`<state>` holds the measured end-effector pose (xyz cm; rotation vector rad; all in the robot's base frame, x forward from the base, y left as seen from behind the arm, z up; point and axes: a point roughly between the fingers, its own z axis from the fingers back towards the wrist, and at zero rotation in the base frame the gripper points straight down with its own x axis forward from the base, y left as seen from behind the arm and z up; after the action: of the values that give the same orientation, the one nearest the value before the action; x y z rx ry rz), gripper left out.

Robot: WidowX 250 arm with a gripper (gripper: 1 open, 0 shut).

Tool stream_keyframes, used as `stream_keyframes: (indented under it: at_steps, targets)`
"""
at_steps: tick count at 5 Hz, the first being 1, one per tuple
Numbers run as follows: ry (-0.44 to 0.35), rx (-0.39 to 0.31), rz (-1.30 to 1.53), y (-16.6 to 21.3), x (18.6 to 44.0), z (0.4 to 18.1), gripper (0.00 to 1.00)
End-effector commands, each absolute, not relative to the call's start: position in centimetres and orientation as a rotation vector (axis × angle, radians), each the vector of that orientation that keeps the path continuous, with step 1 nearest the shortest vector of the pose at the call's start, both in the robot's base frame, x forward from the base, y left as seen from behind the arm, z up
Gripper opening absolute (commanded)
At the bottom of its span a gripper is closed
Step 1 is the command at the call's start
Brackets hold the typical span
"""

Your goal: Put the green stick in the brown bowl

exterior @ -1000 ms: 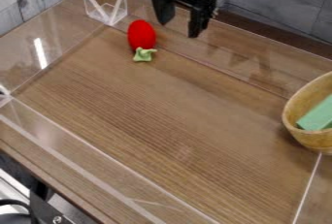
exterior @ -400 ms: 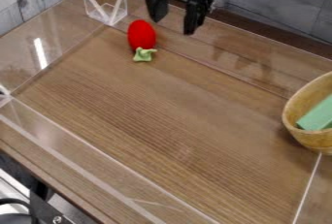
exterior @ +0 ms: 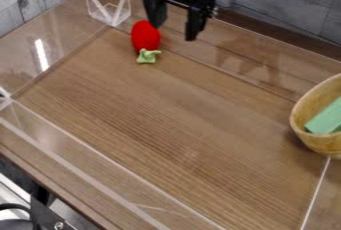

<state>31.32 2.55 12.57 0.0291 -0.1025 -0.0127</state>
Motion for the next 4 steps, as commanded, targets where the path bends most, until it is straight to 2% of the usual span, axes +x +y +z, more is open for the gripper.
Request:
stream_keyframes:
  at_steps: [1, 3, 4]
  targets:
    - [-0.171, 0.032, -0.045, 1.8, 32.8, 14.1, 1.00]
    - [-0.182, 0.064, 0.066, 3.1, 33.9, 12.8, 1.00]
    - [-0.187, 0.075, 0.072, 5.9, 33.2, 13.8, 1.00]
